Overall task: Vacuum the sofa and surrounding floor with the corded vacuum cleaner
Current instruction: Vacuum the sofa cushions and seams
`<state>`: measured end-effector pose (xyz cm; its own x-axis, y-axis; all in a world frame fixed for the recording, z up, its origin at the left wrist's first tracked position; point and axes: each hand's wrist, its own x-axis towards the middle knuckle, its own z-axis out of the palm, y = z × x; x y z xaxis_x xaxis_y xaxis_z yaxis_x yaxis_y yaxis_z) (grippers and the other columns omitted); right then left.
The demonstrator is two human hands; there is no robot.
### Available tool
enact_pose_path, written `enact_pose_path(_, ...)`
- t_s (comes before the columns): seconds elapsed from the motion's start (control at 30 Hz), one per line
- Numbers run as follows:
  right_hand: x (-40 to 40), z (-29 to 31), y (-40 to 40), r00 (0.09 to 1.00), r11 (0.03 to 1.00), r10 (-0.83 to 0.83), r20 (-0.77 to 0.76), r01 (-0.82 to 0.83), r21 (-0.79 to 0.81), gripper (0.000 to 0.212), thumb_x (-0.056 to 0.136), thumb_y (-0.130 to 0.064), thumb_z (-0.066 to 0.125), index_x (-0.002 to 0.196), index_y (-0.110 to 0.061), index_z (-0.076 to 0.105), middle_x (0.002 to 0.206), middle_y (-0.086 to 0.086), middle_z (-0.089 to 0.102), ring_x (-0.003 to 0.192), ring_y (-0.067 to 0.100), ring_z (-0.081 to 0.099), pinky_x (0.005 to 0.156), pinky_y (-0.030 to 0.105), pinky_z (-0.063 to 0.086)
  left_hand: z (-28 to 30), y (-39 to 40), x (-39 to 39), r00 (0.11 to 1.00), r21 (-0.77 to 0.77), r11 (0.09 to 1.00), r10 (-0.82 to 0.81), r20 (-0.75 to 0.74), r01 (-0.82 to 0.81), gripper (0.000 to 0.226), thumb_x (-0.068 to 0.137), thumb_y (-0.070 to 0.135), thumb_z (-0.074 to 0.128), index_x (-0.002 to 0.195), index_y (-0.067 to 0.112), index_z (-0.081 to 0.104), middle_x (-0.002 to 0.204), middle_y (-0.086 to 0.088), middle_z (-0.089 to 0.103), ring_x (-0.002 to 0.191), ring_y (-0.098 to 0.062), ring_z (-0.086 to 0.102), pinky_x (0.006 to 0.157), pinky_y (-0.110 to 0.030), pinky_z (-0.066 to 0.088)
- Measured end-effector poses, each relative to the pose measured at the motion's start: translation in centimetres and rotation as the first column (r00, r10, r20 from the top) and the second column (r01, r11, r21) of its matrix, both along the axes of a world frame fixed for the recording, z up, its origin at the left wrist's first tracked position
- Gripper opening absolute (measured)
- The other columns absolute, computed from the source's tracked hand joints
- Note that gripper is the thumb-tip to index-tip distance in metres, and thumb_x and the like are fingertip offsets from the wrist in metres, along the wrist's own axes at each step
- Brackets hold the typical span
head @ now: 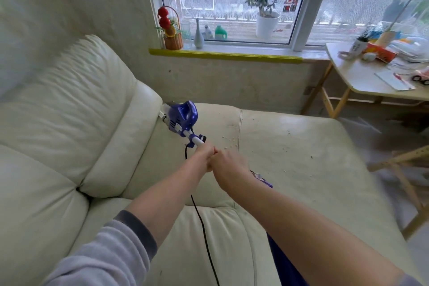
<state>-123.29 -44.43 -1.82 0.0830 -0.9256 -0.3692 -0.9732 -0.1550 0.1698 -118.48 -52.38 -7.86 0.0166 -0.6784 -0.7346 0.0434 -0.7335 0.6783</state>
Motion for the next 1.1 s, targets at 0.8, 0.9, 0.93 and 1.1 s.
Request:
enact_pose_path(0.8, 0.9, -3.8, 6.0, 0.291, 0.554, -0.832, 0.473, 0.387, 0.737, 0.01, 0.098, -0.005, 0.034, 0.102, -0.012, 0.04, 0.062, 0.009, 0.049, 0.027, 0.007, 0.039, 0.035, 0.016, 0.037, -6.4, 6.3, 2.9, 0.994, 0.075, 0.997, -0.009, -0.109, 0.017, 0.032, 0.102, 0.007, 0.029, 0.071, 0.009, 0.037, 0.064, -0.007, 0.039, 0.055, -0.019, 0.04, 0.05, -0.029, 0.037)
enact_pose_path(0.9, 1.9, -5.0, 4.1, 0.327, 0.502, -0.86, 0.393, 0.399, 0.767, 0.028, 0.1, -0.014, 0.037, 0.072, -0.016, 0.033, 0.046, 0.002, 0.035, 0.032, 0.008, 0.027, 0.034, 0.013, 0.023, -6.8, 5.1, 4.5, 0.987, 0.111, 0.989, -0.082, -0.14, 0.098, 0.034, 0.099, 0.001, 0.032, 0.067, 0.006, 0.042, 0.066, -0.009, 0.045, 0.061, -0.02, 0.045, 0.055, -0.029, 0.042)
enact_pose_path(0.93, 2.2, -5.7, 3.5, 0.341, 0.512, -0.855, 0.391, 0.426, 0.746, 0.031, 0.101, -0.014, 0.036, 0.071, -0.017, 0.031, 0.05, 0.003, 0.032, 0.039, 0.009, 0.026, 0.037, 0.016, 0.023, -6.7, 4.6, 5.0, 0.986, 0.125, 0.987, -0.088, -0.141, 0.106, 0.033, 0.097, -0.001, 0.032, 0.067, 0.006, 0.043, 0.066, -0.009, 0.047, 0.062, -0.02, 0.046, 0.056, -0.029, 0.044)
enact_pose_path(1.1, 3.3, -6.4, 2.0, 0.632, 0.755, -0.646, 0.427, 0.45, 0.477, 0.029, 0.097, -0.001, 0.039, 0.096, -0.029, 0.033, 0.074, 0.009, 0.043, 0.058, 0.022, 0.043, 0.052, 0.03, 0.037, -6.6, 0.4, 6.3, 0.974, 0.246, 0.969, 0.031, -0.226, 0.026, 0.028, 0.099, 0.007, 0.037, 0.071, 0.008, 0.043, 0.051, -0.006, 0.047, 0.056, -0.014, 0.042, 0.055, -0.027, 0.04)
